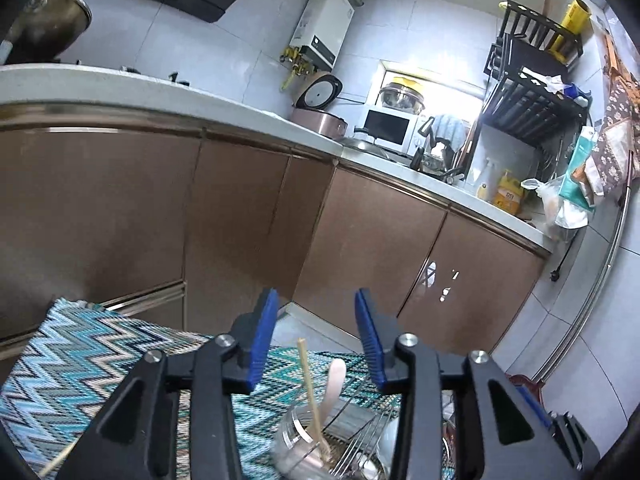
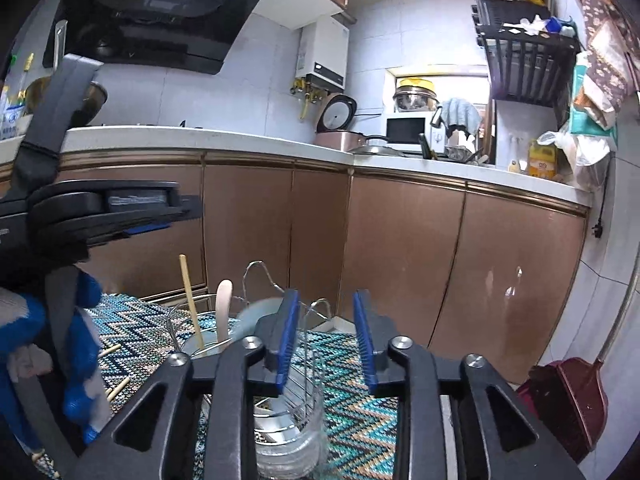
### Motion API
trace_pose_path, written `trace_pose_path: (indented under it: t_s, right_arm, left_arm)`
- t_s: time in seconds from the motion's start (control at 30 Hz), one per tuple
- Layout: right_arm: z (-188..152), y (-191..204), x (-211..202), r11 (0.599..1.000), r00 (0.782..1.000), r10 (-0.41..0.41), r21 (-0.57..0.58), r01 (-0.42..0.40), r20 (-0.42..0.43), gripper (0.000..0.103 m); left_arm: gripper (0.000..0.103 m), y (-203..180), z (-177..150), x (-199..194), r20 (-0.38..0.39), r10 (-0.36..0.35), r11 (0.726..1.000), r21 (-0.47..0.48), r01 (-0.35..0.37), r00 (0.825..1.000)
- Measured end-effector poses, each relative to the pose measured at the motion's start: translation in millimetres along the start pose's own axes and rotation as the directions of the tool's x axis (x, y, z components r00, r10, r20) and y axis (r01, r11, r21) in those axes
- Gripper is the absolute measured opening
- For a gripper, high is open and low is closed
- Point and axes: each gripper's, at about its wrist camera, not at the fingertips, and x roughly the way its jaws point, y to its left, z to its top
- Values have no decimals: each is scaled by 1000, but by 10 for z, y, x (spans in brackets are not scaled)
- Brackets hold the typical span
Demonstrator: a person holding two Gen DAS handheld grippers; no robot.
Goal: Organize utensils
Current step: 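Drop the chopstick and ladle spoon into the holder, opening both tools, then move both open tools down toward the chopsticks lying on the cloth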
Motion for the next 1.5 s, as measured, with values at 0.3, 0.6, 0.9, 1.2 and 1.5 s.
trace_pose_path:
  t_s: [0.3, 0.6, 0.9, 1.2, 1.5]
  right_arm:
    - [87, -59, -400, 999, 1000, -2, 34, 3, -30, 41]
    - [146, -46, -1067, 998, 999, 7, 68, -5, -39, 88]
    - [213, 46, -1598, 993, 997, 65, 104, -62, -30, 103]
    - [253, 230, -1763, 983, 983, 157, 114, -146, -90, 102]
    - [23, 426, -1423, 977, 948, 205, 102, -185, -245, 75]
  left_arm:
    - [41, 88, 191, -724, 26, 36, 997, 61, -37, 999]
    - [41, 348, 303, -1617, 47, 88, 991, 94, -92, 995]
    - [42, 663, 348, -2378, -4, 181, 976, 126, -179, 983]
    - [42, 1008, 150, -2492, -168, 179, 980, 114, -162, 969]
    - [42, 1327, -337, -1905, -423, 111, 993, 78, -86, 899]
